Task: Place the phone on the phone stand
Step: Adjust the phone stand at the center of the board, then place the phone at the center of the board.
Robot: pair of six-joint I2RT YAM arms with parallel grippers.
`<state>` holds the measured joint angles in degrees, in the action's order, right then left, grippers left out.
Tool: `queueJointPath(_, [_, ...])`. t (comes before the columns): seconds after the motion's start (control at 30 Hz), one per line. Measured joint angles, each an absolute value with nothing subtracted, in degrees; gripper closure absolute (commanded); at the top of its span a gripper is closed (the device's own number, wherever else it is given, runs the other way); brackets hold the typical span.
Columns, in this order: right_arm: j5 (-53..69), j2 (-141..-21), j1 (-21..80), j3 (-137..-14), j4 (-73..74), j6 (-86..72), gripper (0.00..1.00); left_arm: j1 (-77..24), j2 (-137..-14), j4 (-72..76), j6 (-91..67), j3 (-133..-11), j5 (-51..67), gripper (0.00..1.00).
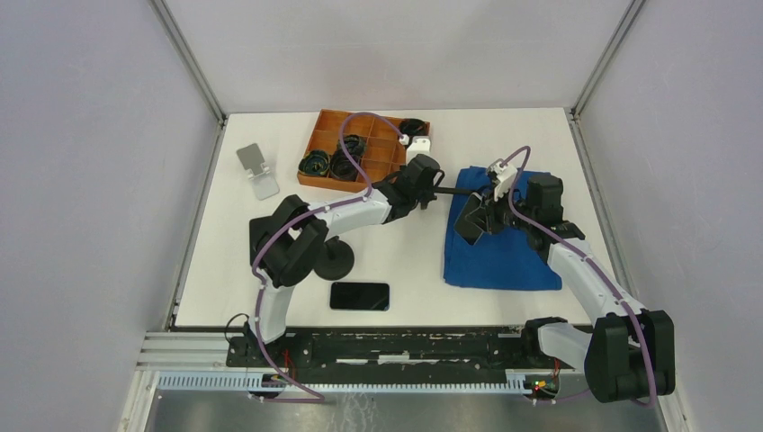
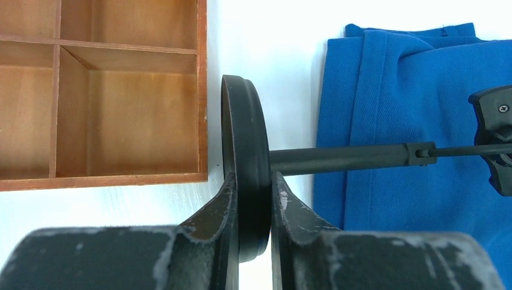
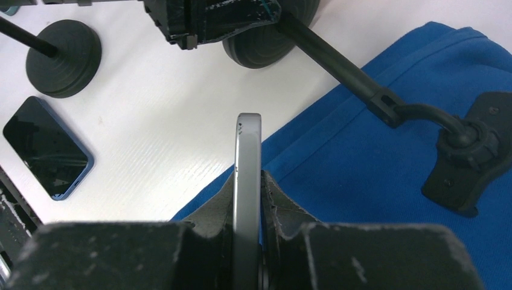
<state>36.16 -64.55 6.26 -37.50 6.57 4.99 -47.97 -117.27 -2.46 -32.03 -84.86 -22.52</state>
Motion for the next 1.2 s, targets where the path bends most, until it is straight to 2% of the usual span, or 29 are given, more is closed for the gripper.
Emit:
queueJointPath(0.27, [46.65, -64.03, 6.24, -37.50, 6.76, 8.75, 1.00, -47.42, -114.13, -2.52, -33.28, -81.52, -20.43, 0.98])
queueJointPath(0.6, [60.82, -62.65, 6.26, -37.85, 9.02, 15.44, 1.00, -44.14, -99.94, 0.01, -35.73, -73.32, -16.29, 0.98])
queueJointPath(0.97, [63.02, -62.57, 6.24, -38.17, 11.07, 18.55, 1.00, -35.29, -81.69, 3.07, -37.08, -61.69, -10.74, 0.98])
queueJointPath(1.2, [61.73, -66.52, 6.15, -38.72, 10.85, 17.34, 1.00, -33.63, -72.23, 3.42, -34.89, -56.53, -0.99, 0.98])
